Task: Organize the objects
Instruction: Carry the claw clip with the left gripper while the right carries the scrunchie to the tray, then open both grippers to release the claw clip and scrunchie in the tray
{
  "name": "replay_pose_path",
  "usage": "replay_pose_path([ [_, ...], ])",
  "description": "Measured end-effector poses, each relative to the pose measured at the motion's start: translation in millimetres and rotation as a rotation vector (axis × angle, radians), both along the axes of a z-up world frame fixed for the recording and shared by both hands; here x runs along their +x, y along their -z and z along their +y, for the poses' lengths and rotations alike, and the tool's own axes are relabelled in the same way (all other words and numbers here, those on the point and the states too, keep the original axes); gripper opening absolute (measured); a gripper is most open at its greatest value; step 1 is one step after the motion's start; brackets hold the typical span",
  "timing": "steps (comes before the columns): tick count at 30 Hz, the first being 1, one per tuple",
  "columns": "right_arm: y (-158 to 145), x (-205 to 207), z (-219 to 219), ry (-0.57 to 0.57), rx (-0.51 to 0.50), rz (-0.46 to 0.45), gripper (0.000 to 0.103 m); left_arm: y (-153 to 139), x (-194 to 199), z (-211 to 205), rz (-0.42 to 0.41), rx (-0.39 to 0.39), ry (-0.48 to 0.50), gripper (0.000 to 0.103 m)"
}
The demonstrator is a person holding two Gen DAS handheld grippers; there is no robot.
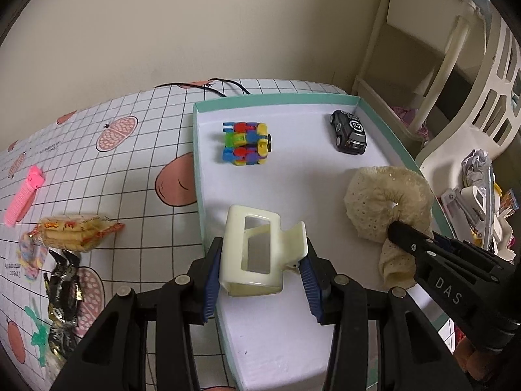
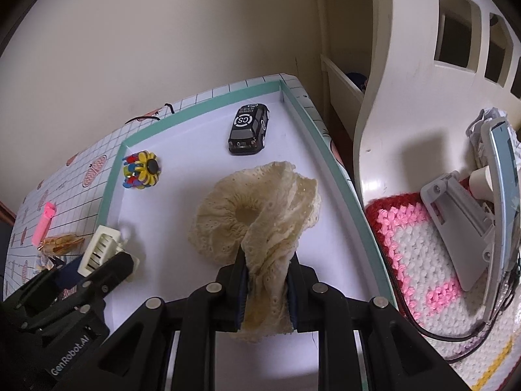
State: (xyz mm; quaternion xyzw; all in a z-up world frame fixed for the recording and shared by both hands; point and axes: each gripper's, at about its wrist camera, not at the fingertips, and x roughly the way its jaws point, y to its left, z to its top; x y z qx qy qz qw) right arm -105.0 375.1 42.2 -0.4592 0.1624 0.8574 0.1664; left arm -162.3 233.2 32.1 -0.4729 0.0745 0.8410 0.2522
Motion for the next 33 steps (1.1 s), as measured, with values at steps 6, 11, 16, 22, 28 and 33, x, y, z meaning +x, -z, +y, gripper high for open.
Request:
replay_pose_path([
  [6, 2, 0, 0, 0.005, -0.003, -0.003, 0.021, 3, 1, 8, -0.003, 0.005, 0.009, 0.046],
  [11, 2, -3, -3, 0.006, 0.009, -0.008, 0.022, 8, 2, 9, -0.012, 0.004, 0.014, 0.046],
  [16, 0, -6, -5, 0.010, 0.021, -0.017, 0.025, 8, 1, 7, -0.026, 0.013, 0.017, 0.046],
  [22, -5, -6, -7, 0.011, 0.029, -0.019, 0.027, -2, -2, 8, -0.041, 0.034, 0.017, 0.046],
  [28, -13, -6, -11, 0.006, 0.034, -0.018, 0.034, -18, -1, 6, -0.025, 0.061, 0.026, 0.048],
  [33, -20, -6, -13, 0.005, 0.032, -0.010, 0.040, -29, -5, -3, -0.016, 0.081, 0.012, 0.048],
])
